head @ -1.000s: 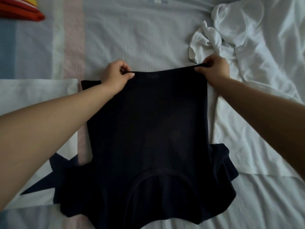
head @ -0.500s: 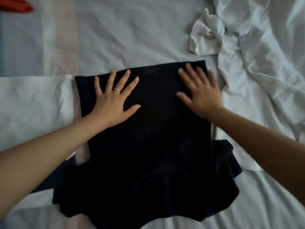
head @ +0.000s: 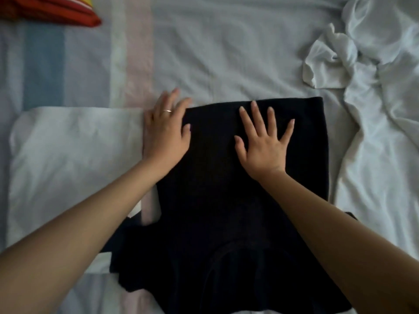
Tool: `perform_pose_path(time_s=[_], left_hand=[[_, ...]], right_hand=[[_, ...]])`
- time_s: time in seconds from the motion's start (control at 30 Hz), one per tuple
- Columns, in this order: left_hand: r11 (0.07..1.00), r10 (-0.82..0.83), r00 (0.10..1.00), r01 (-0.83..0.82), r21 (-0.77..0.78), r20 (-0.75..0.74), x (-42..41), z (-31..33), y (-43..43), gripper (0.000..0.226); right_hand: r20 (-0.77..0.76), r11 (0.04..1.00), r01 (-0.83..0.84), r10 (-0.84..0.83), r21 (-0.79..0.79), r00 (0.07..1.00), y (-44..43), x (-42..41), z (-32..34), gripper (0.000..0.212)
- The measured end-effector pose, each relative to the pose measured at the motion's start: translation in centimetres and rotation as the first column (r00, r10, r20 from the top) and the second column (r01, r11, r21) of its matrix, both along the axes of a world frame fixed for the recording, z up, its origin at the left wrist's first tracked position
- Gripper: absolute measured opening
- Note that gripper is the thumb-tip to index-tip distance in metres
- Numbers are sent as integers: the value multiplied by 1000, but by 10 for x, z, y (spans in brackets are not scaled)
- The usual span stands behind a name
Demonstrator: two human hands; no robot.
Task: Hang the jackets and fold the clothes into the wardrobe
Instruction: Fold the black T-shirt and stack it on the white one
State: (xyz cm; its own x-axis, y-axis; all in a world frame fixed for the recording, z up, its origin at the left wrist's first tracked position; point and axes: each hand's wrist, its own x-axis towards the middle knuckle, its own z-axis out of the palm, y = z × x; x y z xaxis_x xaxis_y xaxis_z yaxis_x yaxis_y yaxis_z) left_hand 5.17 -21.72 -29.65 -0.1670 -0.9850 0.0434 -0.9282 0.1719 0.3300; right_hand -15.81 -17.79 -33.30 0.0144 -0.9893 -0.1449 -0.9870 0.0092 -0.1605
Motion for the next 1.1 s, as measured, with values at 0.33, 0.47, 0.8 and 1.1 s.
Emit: perform_pose_path(time_s=[0.33,0.47,0.8,1.1], left_hand=[[866,428,761,-191,461,-488,54,22,-16,19],[846,450,736,-168,507,-506,63,29,-25,18],[974,215,975,-210,84,-60,55,7,-19,31],[950,-304,866,245,191,398,47,-20,84,70]], right_hand=[[5,1000,1,0,-17,1000,2,2,0,64],[20,1000,-1,2,-21,1000,2,3,1,63],[23,1000,5,-4,-29,1000,2,3,0,62],[-3,1000,-5,5,15,1000,1,2,1,62]])
